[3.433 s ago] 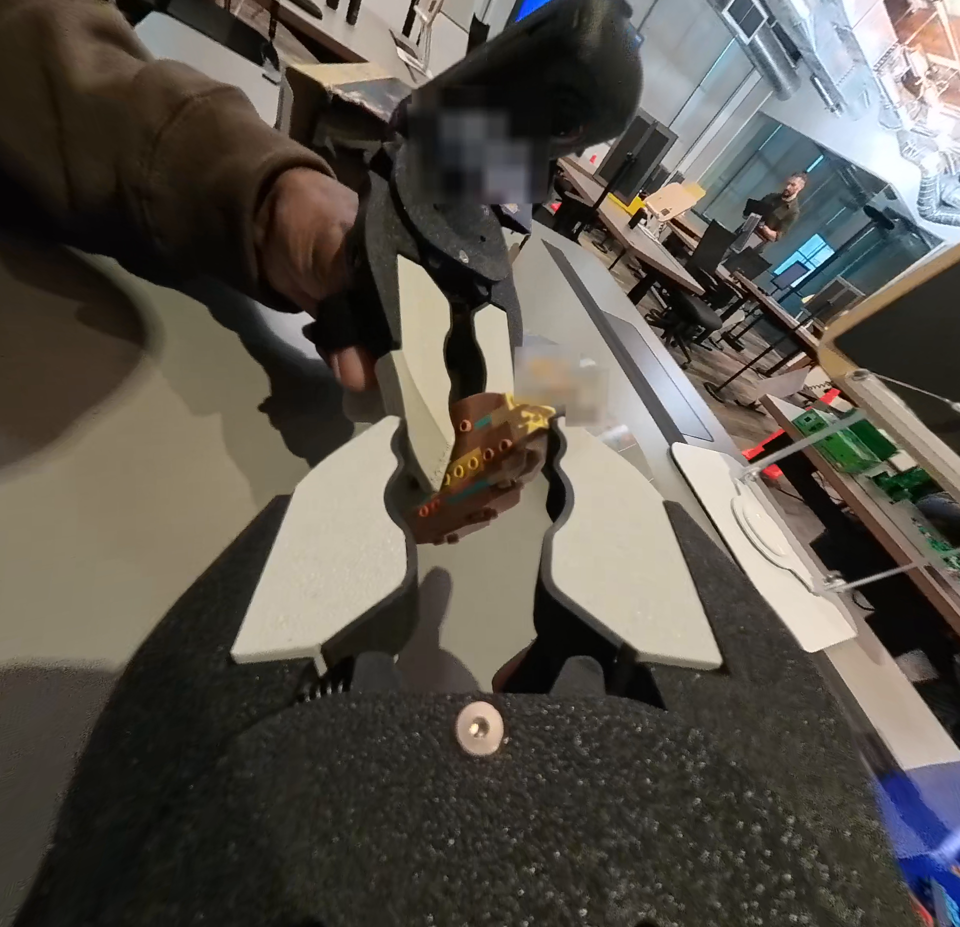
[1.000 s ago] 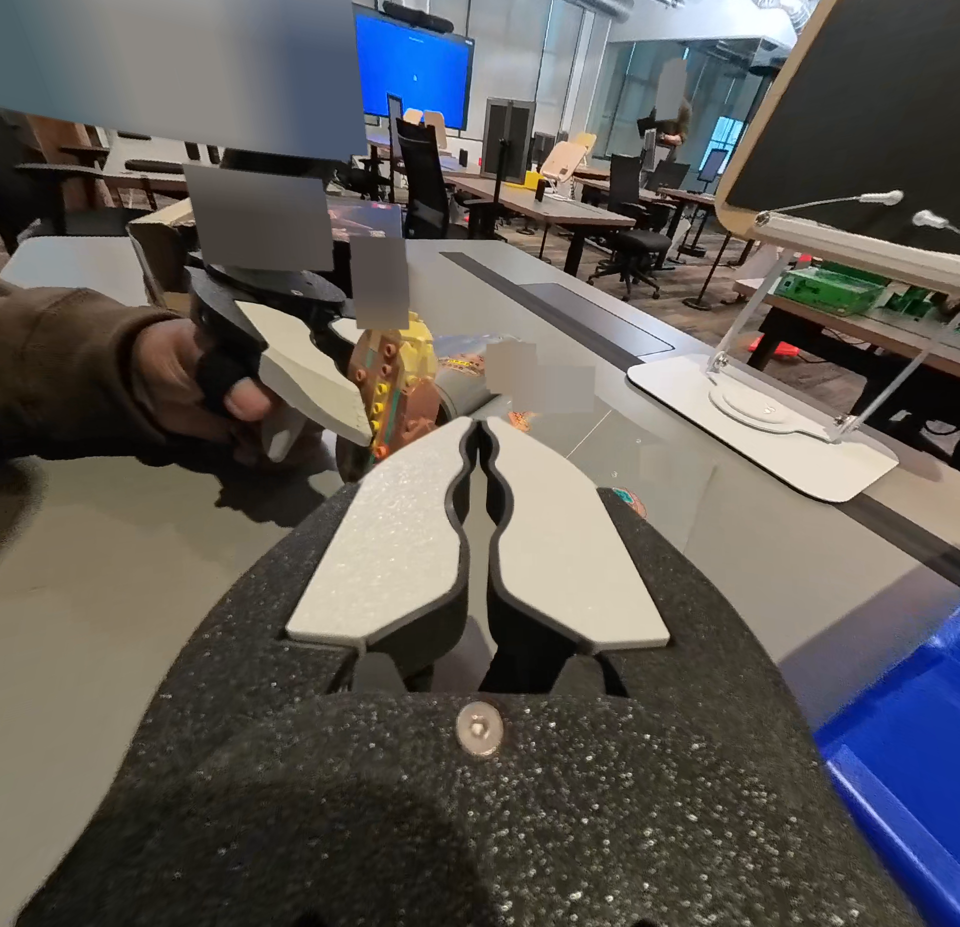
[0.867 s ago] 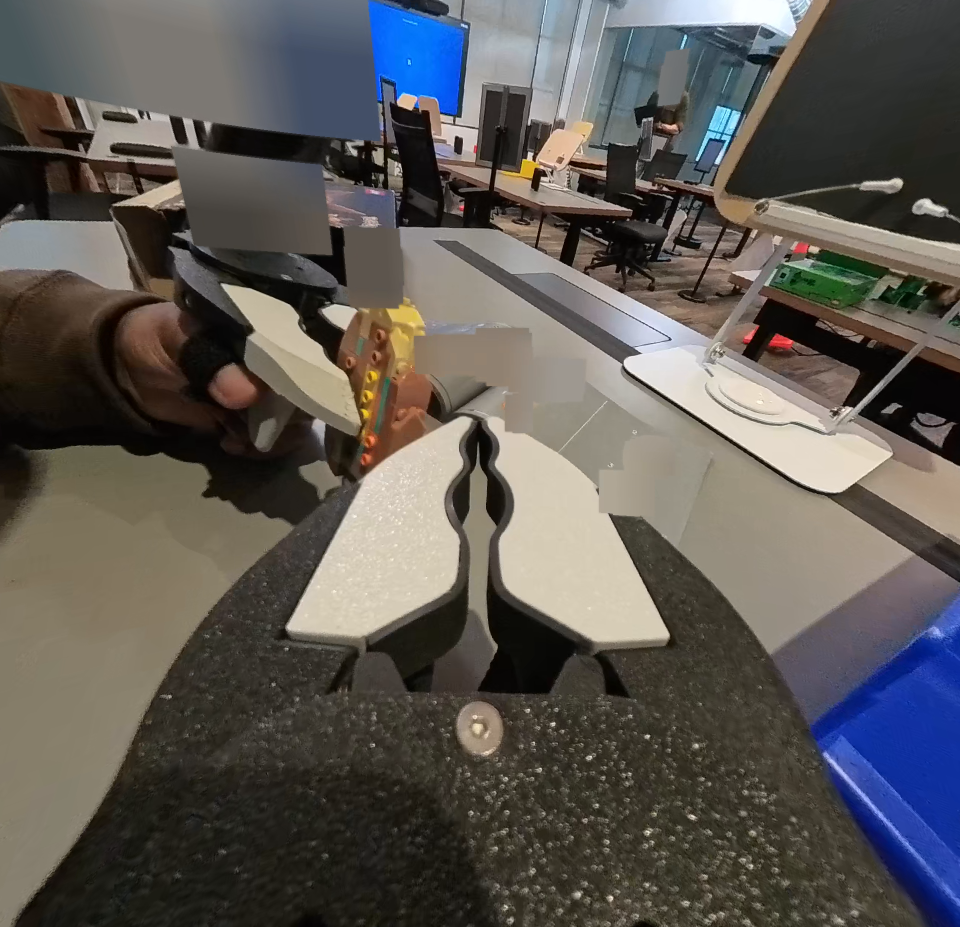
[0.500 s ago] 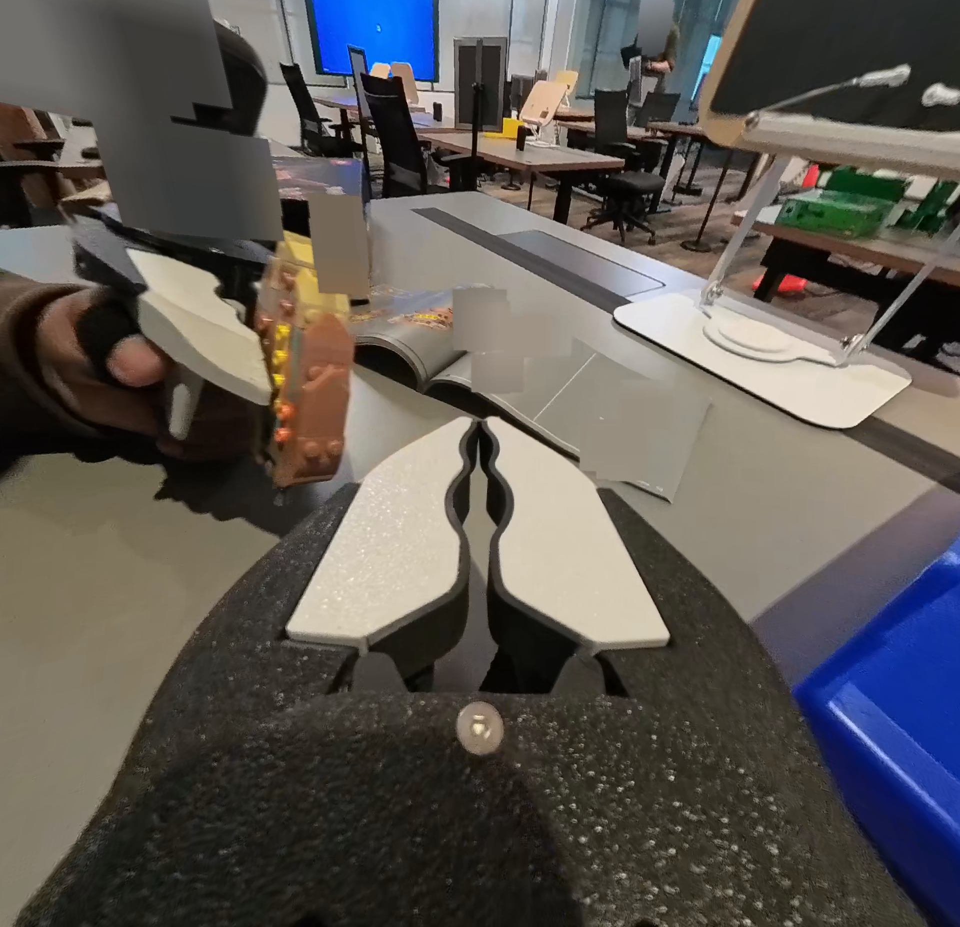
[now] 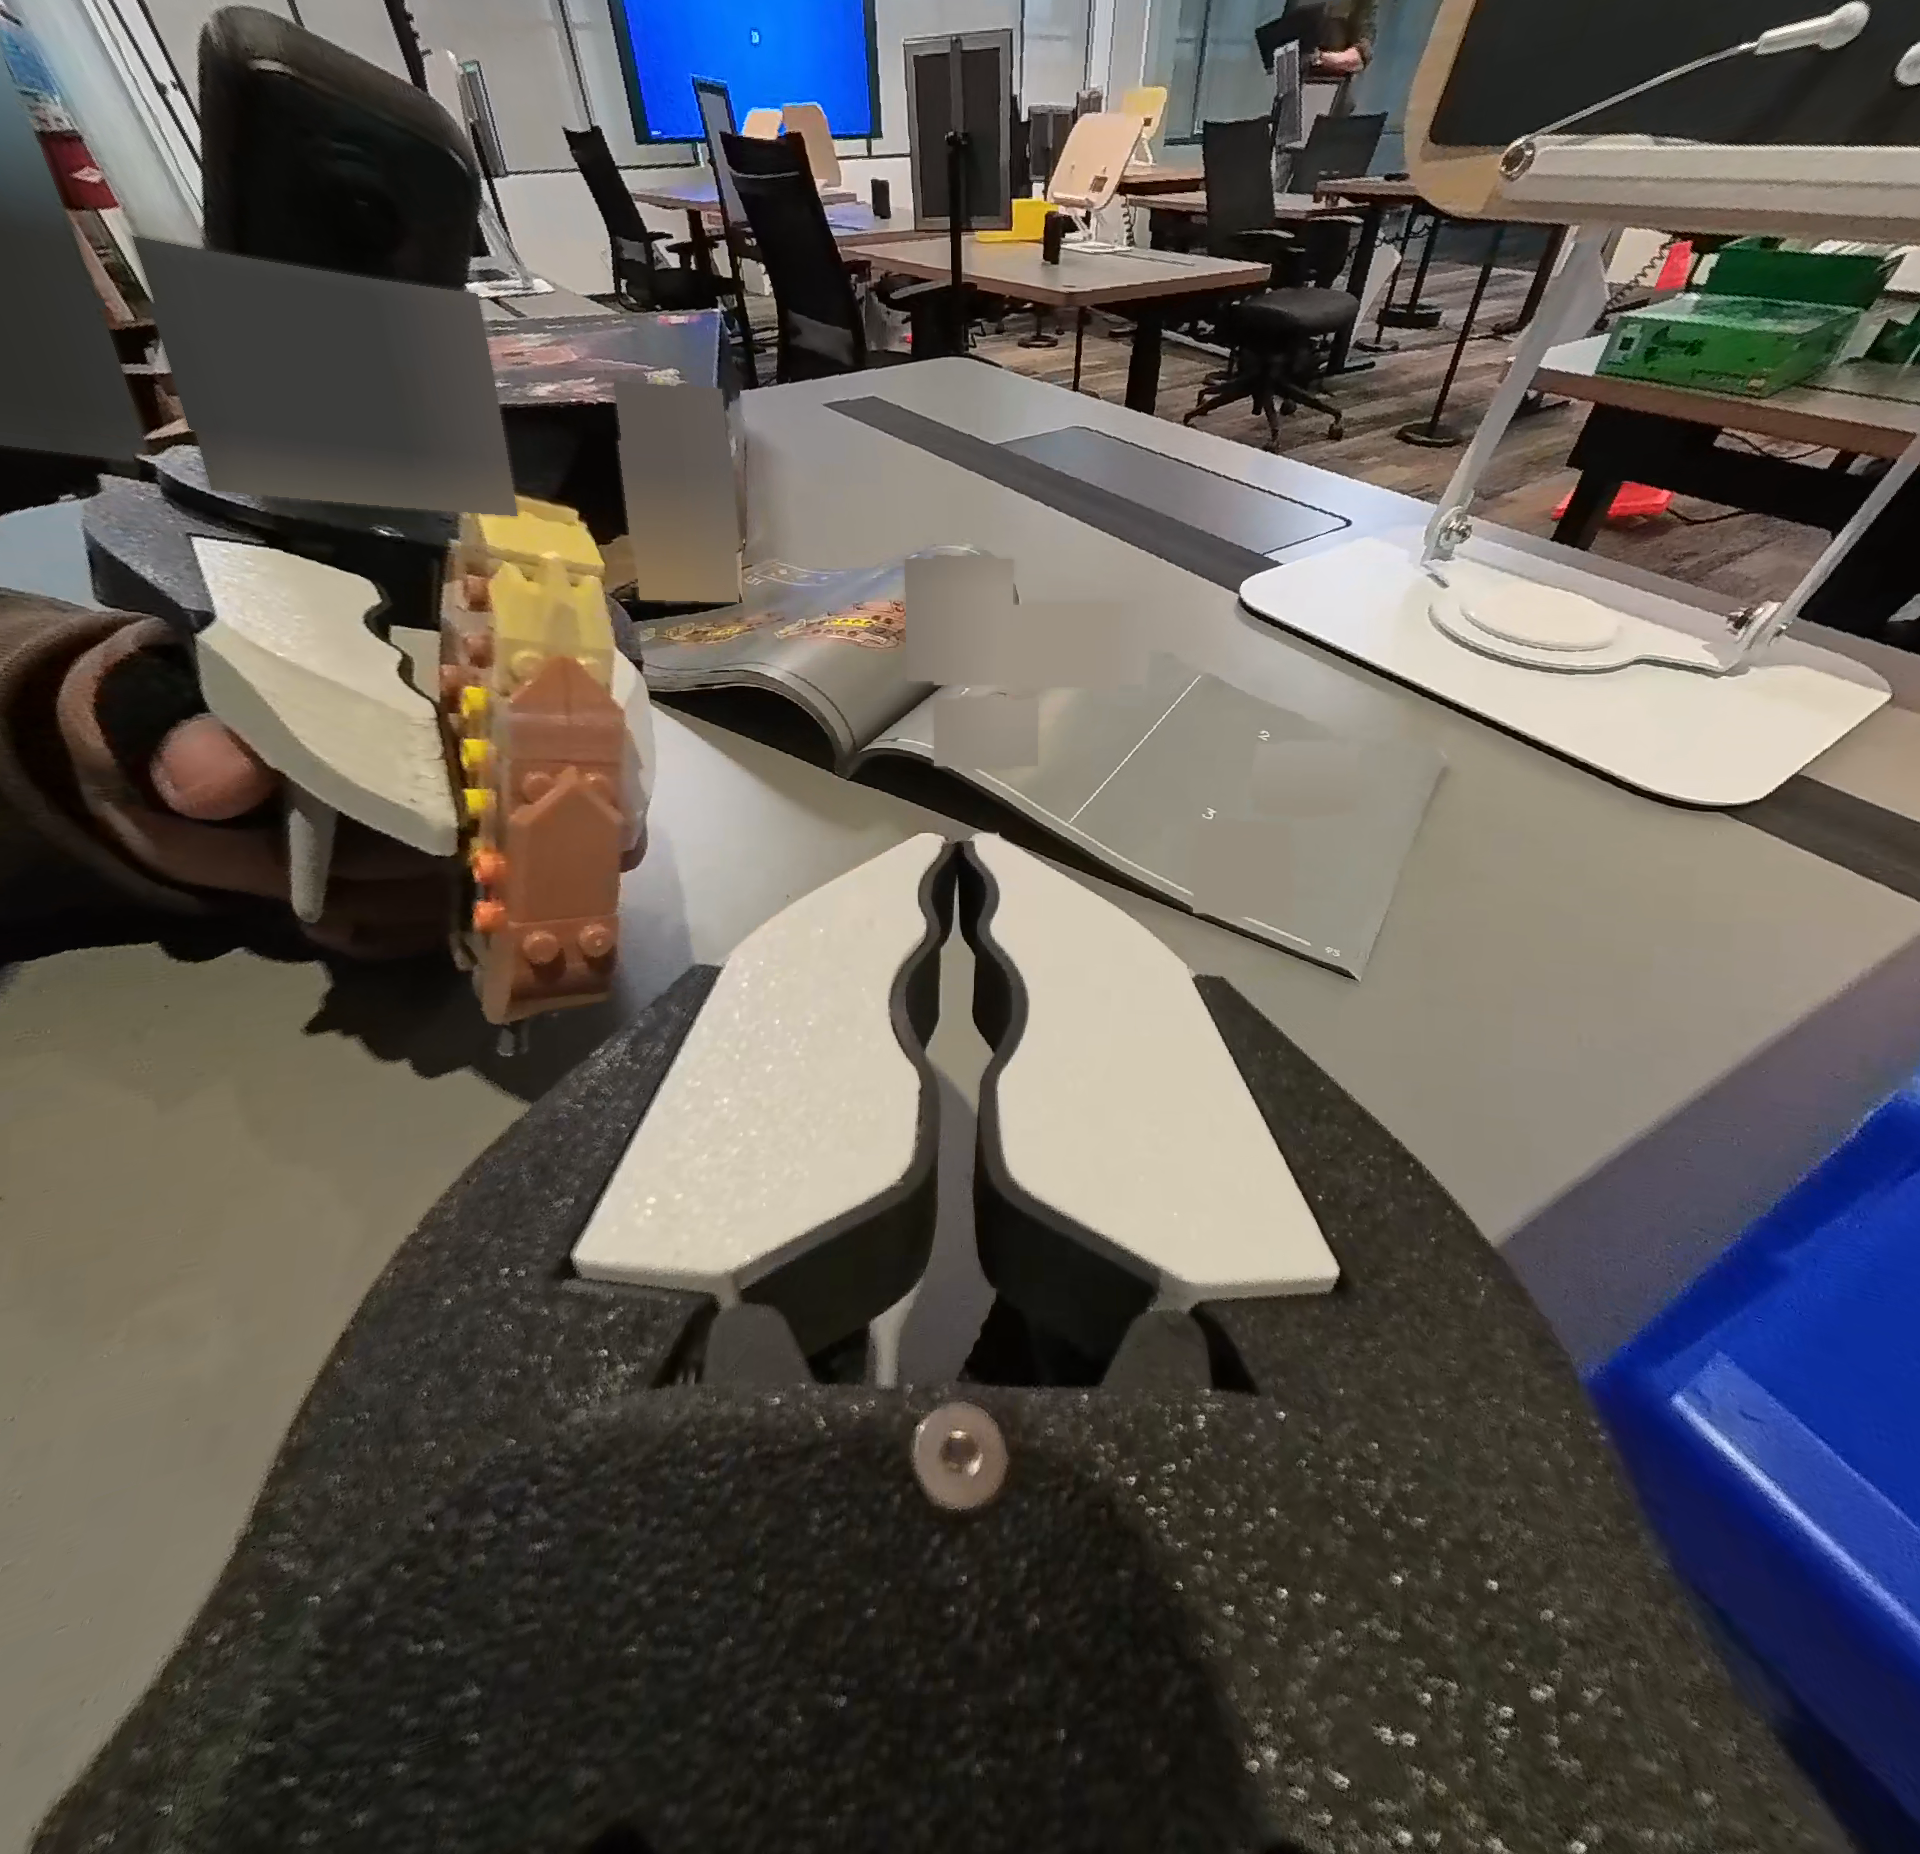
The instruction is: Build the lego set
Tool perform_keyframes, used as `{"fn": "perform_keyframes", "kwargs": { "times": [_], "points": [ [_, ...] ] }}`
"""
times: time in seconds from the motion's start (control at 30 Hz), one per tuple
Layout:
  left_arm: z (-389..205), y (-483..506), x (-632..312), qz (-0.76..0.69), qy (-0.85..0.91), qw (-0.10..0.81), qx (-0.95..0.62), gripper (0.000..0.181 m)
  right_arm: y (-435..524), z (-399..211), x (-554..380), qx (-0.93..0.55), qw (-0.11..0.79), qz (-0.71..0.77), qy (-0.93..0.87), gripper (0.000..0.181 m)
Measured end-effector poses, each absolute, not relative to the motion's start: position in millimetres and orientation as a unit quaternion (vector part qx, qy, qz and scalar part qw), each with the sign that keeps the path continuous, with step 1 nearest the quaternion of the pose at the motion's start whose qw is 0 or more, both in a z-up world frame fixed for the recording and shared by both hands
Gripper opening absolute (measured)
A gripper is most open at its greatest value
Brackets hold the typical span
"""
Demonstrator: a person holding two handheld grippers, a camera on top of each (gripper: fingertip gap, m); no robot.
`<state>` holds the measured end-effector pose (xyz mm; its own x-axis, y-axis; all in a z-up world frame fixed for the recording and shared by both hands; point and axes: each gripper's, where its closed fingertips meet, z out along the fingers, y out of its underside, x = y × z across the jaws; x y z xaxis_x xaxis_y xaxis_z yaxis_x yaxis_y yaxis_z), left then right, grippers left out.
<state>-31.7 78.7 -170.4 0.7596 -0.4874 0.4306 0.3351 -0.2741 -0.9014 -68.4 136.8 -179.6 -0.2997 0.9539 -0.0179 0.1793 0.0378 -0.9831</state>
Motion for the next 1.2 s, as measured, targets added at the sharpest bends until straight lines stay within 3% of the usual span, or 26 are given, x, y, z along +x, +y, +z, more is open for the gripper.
{"fn": "perform_keyframes", "kwargs": {
  "times": [1.2],
  "points": [
    [-169.8, 78.6, -34.0, -0.344, 0.045, 0.602, -0.719, 0.022, 137.4, -180.4, -67.1, -0.461, 0.368, 0.521, -0.617, 0.0]
  ]
}}
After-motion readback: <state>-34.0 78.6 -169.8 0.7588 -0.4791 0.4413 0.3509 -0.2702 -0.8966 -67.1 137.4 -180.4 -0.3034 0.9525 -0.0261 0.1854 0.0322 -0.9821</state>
